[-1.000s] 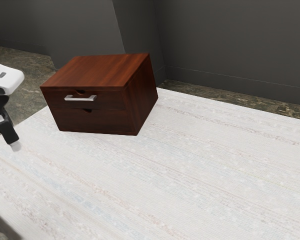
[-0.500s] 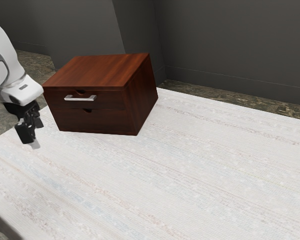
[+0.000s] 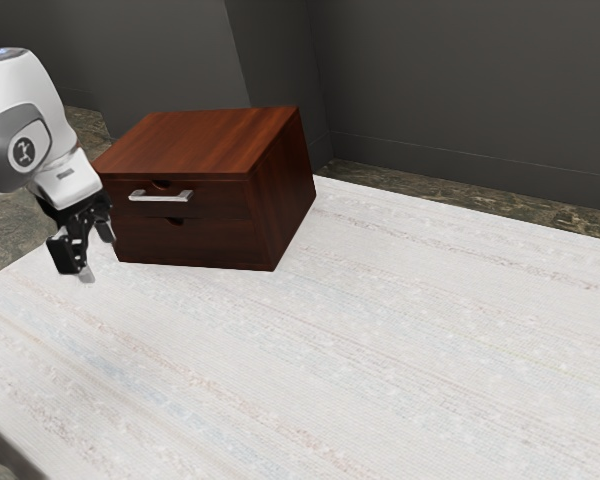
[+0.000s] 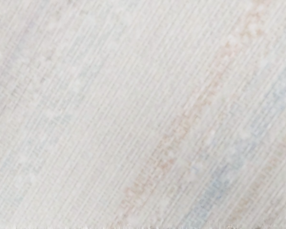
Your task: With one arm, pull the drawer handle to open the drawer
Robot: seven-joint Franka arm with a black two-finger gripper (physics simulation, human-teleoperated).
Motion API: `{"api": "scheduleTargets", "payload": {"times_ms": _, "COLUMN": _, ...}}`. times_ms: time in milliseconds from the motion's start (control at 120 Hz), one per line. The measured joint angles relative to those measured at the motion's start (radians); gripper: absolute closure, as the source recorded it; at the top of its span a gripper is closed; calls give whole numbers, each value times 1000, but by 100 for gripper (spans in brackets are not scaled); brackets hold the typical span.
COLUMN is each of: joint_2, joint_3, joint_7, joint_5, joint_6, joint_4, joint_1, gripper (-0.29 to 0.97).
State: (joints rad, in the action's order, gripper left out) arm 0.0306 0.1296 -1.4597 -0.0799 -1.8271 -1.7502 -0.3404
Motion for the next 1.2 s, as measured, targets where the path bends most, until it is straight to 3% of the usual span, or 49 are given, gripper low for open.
{"api": "scheduleTargets", "payload": {"times_ms": 300, "joint_2": -85, "joint_3": -5, "joint_7": -78, "joint_5": 9, "joint_6": 12, "joint_4": 124, "joint_1": -28, "gripper": 0}}
{"api": "scheduleTargets", "payload": {"times_ms": 708, "joint_2": -221, "joint_3": -23, "joint_7": -203, "joint_5": 171, "joint_6": 90, "joint_4": 286, "joint_1": -75, "gripper": 0}}
{"api": "scheduleTargets", "payload": {"times_ms": 1200, "joint_2": -292, "joint_3": -41, "joint_7": -294, "joint_5": 203, "joint_6": 112, "joint_4": 390, "joint_1": -117, "gripper": 0}}
